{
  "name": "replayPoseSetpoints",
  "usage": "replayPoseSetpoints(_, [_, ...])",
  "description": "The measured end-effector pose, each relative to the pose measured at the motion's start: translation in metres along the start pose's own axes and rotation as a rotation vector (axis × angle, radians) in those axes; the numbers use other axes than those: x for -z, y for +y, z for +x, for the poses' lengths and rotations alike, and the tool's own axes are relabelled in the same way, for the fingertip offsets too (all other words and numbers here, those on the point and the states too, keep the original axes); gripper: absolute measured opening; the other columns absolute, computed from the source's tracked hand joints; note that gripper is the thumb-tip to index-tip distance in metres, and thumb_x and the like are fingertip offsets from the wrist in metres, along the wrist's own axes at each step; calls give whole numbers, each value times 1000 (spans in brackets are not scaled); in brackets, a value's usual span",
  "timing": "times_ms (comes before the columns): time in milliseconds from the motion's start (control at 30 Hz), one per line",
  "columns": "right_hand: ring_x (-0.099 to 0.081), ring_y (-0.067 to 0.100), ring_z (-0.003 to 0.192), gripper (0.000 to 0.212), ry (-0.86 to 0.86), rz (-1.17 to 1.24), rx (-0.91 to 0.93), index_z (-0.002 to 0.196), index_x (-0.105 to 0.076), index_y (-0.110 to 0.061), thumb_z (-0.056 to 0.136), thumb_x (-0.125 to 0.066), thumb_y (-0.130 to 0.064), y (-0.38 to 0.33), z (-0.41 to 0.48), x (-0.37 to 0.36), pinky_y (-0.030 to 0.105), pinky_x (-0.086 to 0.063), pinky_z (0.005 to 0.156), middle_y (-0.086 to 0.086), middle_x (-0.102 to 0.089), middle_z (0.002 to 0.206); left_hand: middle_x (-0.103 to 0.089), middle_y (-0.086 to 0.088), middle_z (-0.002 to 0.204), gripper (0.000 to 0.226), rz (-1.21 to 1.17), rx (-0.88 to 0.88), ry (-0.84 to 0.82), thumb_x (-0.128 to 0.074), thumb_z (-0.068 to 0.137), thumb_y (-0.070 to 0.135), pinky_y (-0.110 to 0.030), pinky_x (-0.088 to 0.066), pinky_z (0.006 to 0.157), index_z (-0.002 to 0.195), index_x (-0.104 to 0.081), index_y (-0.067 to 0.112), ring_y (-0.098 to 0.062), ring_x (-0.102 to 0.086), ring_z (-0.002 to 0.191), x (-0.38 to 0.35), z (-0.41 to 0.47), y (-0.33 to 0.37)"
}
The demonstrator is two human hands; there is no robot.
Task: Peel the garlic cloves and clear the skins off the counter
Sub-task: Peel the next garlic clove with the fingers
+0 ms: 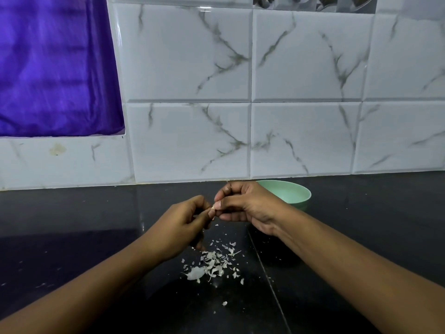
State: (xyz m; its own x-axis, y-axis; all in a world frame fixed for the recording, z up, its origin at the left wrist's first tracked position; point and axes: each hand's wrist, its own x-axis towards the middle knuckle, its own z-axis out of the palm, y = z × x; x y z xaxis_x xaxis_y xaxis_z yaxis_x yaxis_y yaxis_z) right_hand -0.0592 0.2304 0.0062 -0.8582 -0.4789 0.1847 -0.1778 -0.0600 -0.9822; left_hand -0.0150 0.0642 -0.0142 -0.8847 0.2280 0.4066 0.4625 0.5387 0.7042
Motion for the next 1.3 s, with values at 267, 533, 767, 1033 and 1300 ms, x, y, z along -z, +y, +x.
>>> replayPoseSetpoints(267, [-66, 10, 54, 16, 6, 68, -91, 75, -61, -8, 81, -64, 7, -1, 1, 0, 20, -57, 56, 2, -66, 59, -66, 10, 60, 16, 339, -148, 60, -59, 92, 26, -20, -48, 58, 82, -58, 14, -6, -64, 49, 3, -1, 1])
replayPoseSetpoints(533, [-66, 8, 66, 10, -66, -59, 41, 87, -66, -9, 82, -67, 1, -2, -1, -1, 21, -58, 63, 1, -67, 71, -63, -2, 67, 20, -119, 45, -4, -51, 96, 16, -29, -51, 52, 81, -58, 6, -21, -60, 51, 7, 5, -7])
replayPoseSetpoints(767, [-64, 5, 67, 12, -45, -201, 111, 82, -65, -12, 84, -66, -1, 0, -1, -4, 22, -56, 61, -4, -66, 69, -57, -6, 60, 27, -234, 58, -29, -45, 98, 15, -26, -46, 50, 75, -57, 6, -21, -52, 49, 5, 2, -4])
replayPoseSetpoints(1033, [-52, 5, 62, 11, -72, -165, 7, 83, -57, -8, 93, -56, -4, -1, -4, -11, 22, -57, 56, 3, -51, 72, -53, 9, 54, 29, 89, -112, -26, -42, 100, 17, -31, -51, 52, 72, -49, 15, -9, -49, 47, 7, -1, -5])
replayPoseSetpoints(1300, [-53, 5, 52, 14, -44, 8, -107, 80, -58, -4, 94, -53, -4, -6, -3, -9, 25, -58, 56, 3, -52, 68, -53, 9, 60, 23, 49, -88, -118, -37, 93, 32, -38, -48, 52, 79, -45, 16, -10, -47, 47, 10, -2, -7])
